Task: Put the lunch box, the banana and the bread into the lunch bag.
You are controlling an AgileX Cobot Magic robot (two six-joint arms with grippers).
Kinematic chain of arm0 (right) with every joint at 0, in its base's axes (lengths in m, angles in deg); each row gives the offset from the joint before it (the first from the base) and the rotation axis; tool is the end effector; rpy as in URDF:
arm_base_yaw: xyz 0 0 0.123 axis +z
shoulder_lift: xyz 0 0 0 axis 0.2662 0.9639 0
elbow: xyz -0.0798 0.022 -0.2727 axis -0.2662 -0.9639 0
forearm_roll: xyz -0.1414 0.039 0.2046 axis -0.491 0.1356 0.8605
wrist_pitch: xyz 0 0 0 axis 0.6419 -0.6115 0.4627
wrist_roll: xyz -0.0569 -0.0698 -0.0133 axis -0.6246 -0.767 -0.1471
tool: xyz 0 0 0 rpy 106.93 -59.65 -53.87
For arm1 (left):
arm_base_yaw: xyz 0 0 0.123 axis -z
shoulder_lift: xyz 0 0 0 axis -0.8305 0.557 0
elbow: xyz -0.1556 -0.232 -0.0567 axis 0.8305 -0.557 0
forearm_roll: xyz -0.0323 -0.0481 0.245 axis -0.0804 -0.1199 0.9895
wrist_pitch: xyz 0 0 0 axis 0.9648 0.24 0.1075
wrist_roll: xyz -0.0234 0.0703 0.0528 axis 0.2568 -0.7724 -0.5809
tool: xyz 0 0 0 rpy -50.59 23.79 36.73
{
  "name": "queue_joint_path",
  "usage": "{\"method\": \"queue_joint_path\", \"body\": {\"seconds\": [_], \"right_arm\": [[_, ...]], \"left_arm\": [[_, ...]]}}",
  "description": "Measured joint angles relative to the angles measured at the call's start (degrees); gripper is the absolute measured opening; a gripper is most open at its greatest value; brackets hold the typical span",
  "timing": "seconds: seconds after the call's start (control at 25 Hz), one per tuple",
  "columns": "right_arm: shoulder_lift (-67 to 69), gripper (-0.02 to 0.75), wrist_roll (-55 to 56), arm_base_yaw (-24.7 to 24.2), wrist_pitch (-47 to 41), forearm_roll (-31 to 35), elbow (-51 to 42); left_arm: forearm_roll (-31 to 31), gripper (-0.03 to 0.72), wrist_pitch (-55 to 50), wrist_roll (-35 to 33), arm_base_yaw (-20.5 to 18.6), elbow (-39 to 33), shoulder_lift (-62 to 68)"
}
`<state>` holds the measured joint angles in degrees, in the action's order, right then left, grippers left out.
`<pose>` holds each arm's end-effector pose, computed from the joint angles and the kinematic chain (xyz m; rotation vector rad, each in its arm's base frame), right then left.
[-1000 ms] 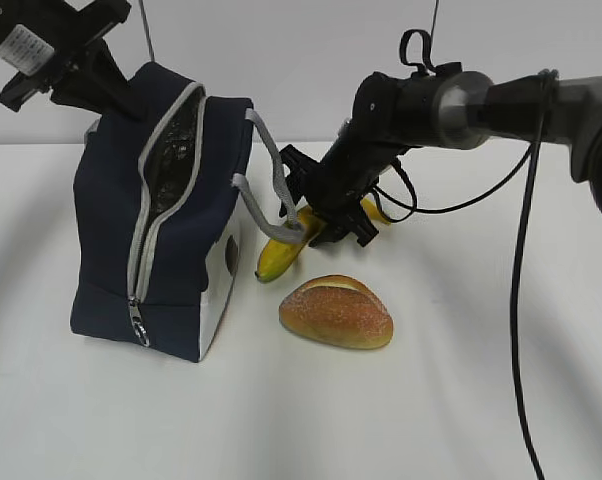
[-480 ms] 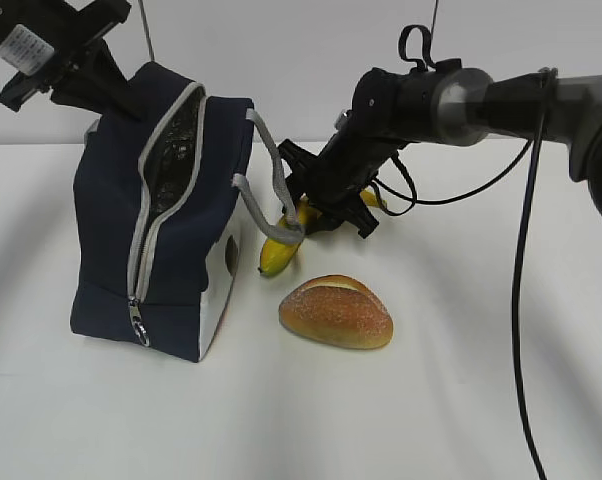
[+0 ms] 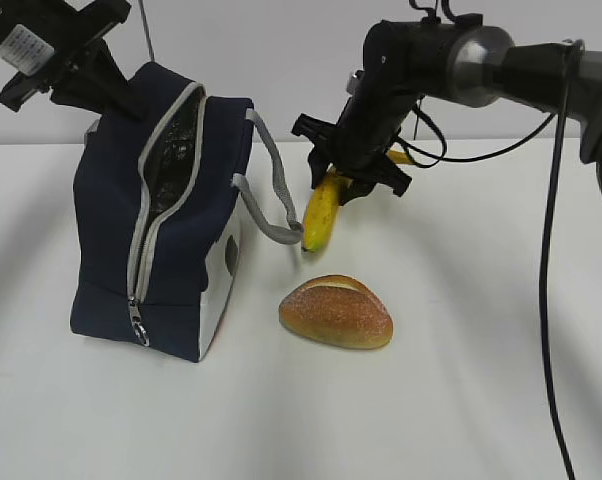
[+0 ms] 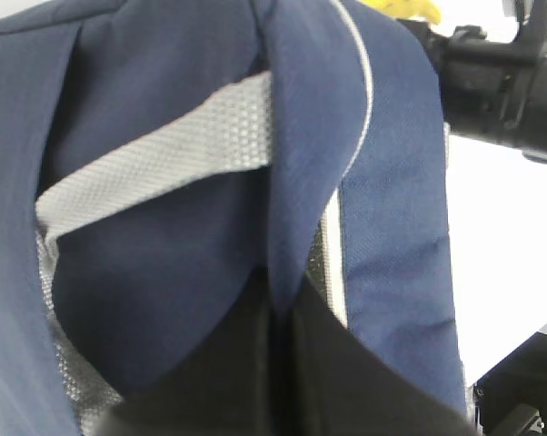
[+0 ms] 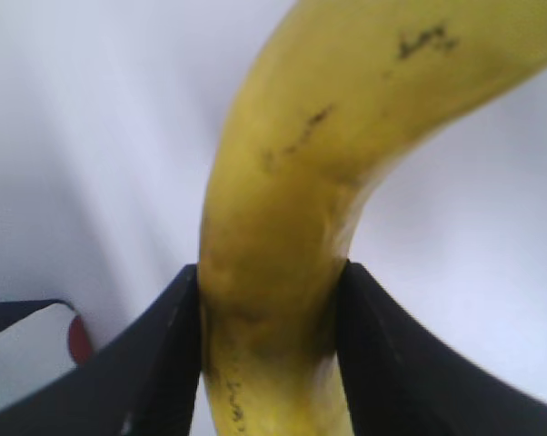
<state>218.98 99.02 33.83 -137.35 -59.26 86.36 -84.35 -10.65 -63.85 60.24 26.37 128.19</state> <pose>0.4969 0.1730 0.1710 0.6231 2.6886 0.4395 0.4012 -0.0794 0.3132 0.1813 2.7023 -0.8499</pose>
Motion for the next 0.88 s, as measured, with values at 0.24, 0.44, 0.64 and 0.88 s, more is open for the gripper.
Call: {"method": "queue_joint_path", "body": {"seconds": [0.24, 0.44, 0.64, 0.88], "right_arm": [[0.00, 0.320, -9.66, -1.89, -9.50, -2.83, 6.17], [0.25, 0.320, -19.30, -1.89, -18.16, -4.13, 16.67], [0.25, 0.320, -25.15, -1.89, -19.84, -0.73, 29.83], [0.25, 0.320, -29.21, -1.89, -20.25, 14.32, 37.01]], "left_arm": [[0.00, 0.000, 0.00, 0.00, 0.00, 0.00, 0.00], [0.00, 0.000, 0.00, 0.00, 0.00, 0.00, 0.00], [0.00, 0.000, 0.00, 0.00, 0.00, 0.00, 0.00], [0.00, 0.000, 0.00, 0.00, -0.14, 0.00, 0.00]]}}
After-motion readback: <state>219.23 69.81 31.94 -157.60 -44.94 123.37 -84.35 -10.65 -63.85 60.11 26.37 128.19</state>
